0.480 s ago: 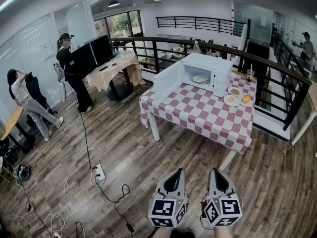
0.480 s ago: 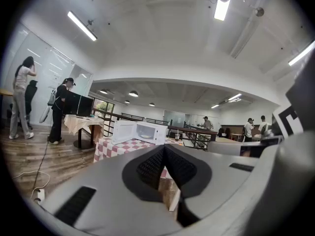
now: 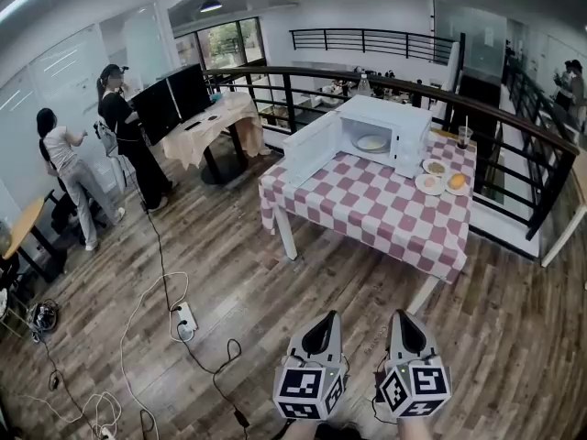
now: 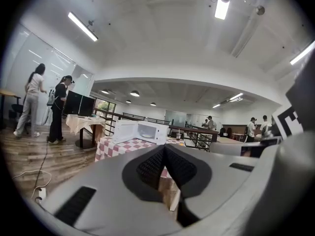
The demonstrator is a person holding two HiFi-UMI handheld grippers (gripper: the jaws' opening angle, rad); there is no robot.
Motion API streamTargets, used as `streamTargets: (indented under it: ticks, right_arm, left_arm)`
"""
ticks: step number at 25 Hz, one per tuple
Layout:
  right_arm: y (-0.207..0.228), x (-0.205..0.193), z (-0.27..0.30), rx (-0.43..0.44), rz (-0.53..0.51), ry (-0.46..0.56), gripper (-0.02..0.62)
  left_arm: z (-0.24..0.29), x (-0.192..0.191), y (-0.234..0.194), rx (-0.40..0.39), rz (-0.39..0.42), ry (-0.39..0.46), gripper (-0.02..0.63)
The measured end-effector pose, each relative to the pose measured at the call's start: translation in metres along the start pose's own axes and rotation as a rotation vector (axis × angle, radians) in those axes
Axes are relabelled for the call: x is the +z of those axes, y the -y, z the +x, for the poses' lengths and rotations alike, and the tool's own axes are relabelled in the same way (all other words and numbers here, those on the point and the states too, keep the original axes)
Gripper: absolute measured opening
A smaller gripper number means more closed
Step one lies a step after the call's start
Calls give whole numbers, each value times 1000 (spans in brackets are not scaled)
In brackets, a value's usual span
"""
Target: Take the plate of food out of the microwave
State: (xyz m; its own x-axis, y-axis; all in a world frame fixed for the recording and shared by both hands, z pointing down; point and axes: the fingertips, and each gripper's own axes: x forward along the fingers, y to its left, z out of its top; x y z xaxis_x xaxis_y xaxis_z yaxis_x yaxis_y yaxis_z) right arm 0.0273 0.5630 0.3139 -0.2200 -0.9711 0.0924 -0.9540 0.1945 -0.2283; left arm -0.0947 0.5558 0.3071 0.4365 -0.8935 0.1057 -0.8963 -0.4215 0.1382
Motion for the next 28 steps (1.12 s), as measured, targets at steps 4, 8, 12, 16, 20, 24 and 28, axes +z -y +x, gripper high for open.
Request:
streamTargets:
  ticks: [4, 8, 12, 16, 20, 24, 28]
  right_arm:
    - [3, -3, 3, 23, 2, -12, -7]
    - [11, -8, 4, 49, 14, -26, -6]
    - [21, -11, 6, 57, 20, -37, -6]
    - [28, -13, 12, 62, 22, -45, -6]
    - [32, -13, 28, 69, 17, -47, -6]
    - [37, -15, 55, 59, 39, -57, -6]
    - [40, -14, 93, 42, 38, -51, -6]
  left_arm:
    - [5, -4, 3, 8, -3, -3, 12]
    - [10, -9, 8, 18, -21, 1, 12]
    - [14, -12, 12, 32, -22, -1, 12]
    - [20, -16, 11, 43, -26, -2, 12]
    - [35, -16, 3, 45, -32, -6, 11]
    - [58, -16, -11, 37, -35, -13, 11]
    - [94, -14, -34, 17, -43, -16, 11]
